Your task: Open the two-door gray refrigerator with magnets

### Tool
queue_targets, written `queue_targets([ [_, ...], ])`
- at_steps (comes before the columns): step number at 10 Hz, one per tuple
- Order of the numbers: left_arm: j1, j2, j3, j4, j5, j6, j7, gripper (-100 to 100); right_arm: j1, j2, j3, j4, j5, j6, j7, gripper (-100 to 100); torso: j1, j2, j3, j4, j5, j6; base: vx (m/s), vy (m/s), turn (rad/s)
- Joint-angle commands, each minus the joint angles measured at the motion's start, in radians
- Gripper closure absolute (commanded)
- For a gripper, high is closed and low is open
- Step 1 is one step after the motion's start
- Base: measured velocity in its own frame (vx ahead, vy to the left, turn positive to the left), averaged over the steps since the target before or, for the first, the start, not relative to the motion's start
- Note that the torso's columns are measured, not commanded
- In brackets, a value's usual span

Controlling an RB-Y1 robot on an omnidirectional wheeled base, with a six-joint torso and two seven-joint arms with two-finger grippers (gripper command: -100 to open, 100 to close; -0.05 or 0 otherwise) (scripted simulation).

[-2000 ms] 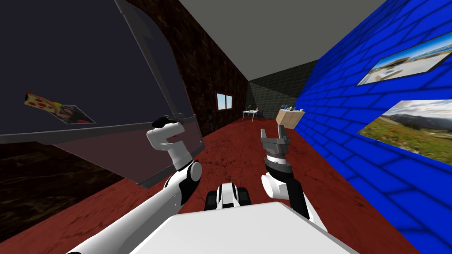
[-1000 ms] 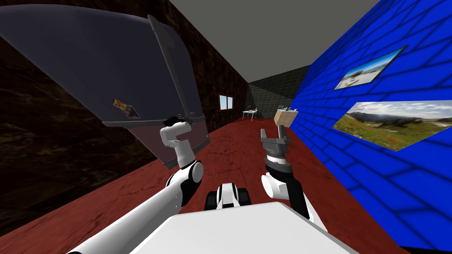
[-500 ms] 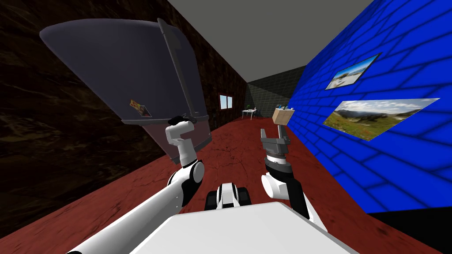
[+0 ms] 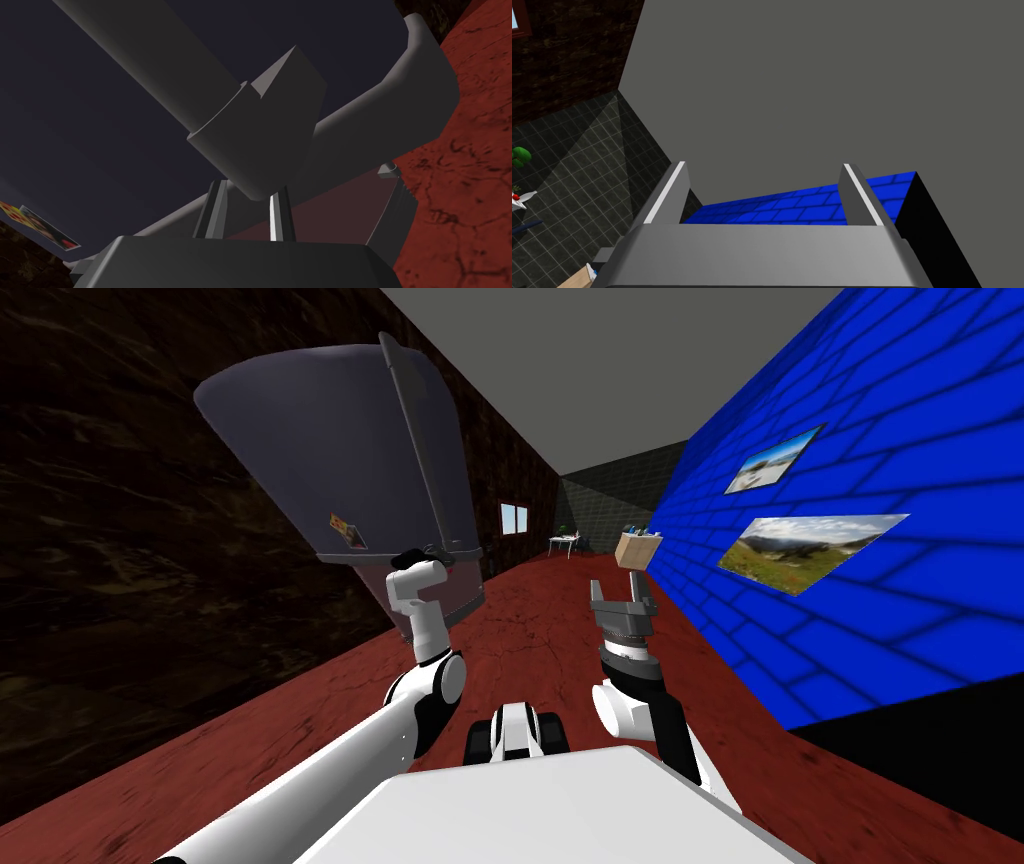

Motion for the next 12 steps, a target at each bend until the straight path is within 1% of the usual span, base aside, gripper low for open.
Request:
queue_targets([
  [1, -0.01, 0.0, -0.021, 0.004, 0.039, -0.017, -0.009, 100, 0.0, 0.0, 0.0, 0.0, 0.0, 0.0, 0.0, 0, 0.0, -0.001, 0.0, 0.0, 0.0, 0.0, -0.213, 0.152, -0.016],
  [2, -0.01, 0.0, -0.021, 0.004, 0.039, -0.017, -0.009, 100, 0.0, 0.0, 0.0, 0.0, 0.0, 0.0, 0.0, 0, 0.0, -0.001, 0.0, 0.001, -0.001, 0.001, -0.21, 0.157, -0.009],
  [3, -0.027, 0.008, -0.012, 0.007, 0.019, 0.024, -0.004, -100, 0.0, 0.0, 0.0, 0.0, 0.0, 0.0, 0.0, 0, -0.001, -0.001, 0.0, 0.0, 0.0, 0.001, -0.093, 0.086, -0.131],
  [5, -0.052, 0.02, -0.005, -0.001, -0.001, 0.055, 0.002, -100, 0.0, 0.0, 0.0, 0.0, 0.0, 0.0, 0.0, 0, -0.011, -0.015, -0.009, -0.01, -0.002, 0.006, 0.006, 0.007, -0.114],
  [6, -0.078, 0.033, 0.003, -0.009, -0.02, 0.086, 0.007, -100, 0.001, 0.0, 0.0, 0.0, 0.0, 0.0, 0.0, 0, -0.011, -0.014, -0.009, -0.007, -0.003, 0.006, 0.016, 0.0, -0.161],
  [7, -0.078, 0.033, 0.003, -0.009, -0.02, 0.086, 0.007, -100, 0.001, 0.0, 0.0, 0.0, 0.0, 0.0, 0.0, 0, -0.01, -0.008, -0.005, -0.003, -0.004, 0.007, 0.027, 0.015, -0.068],
  [8, -0.103, 0.046, 0.011, -0.017, -0.039, 0.118, 0.012, -100, 0.001, 0.0, 0.0, 0.0, 0.0, 0.0, 0.0, 0, -0.008, -0.002, 0.0, -0.003, -0.002, 0.005, 0.01, 0.014, -0.13],
  [10, -0.129, 0.059, 0.018, -0.024, -0.058, 0.149, 0.017, -100, 0.0, 0.0, 0.0, 0.0, 0.0, 0.0, 0.0, 0, -0.006, 0.005, 0.004, 0.002, -0.003, 0.005, -0.011, 0.023, -0.111],
  [11, -0.112, 0.048, 0.017, -0.008, -0.056, 0.148, 0.014, -100, 0.0, 0.0, 0.0, 0.0, 0.0, 0.0, 0.0, 0, -0.007, 0.006, 0.005, 0.004, -0.004, 0.004, 0.002, 0.012, -0.024],
  [12, -0.111, 0.048, 0.018, -0.005, -0.058, 0.153, 0.016, 0, 0.0, 0.0, 0.0, 0.0, 0.0, 0.0, 0.0, 0, -0.008, 0.005, 0.004, 0.001, -0.003, 0.004, 0.0, 0.0, 0.0],
])
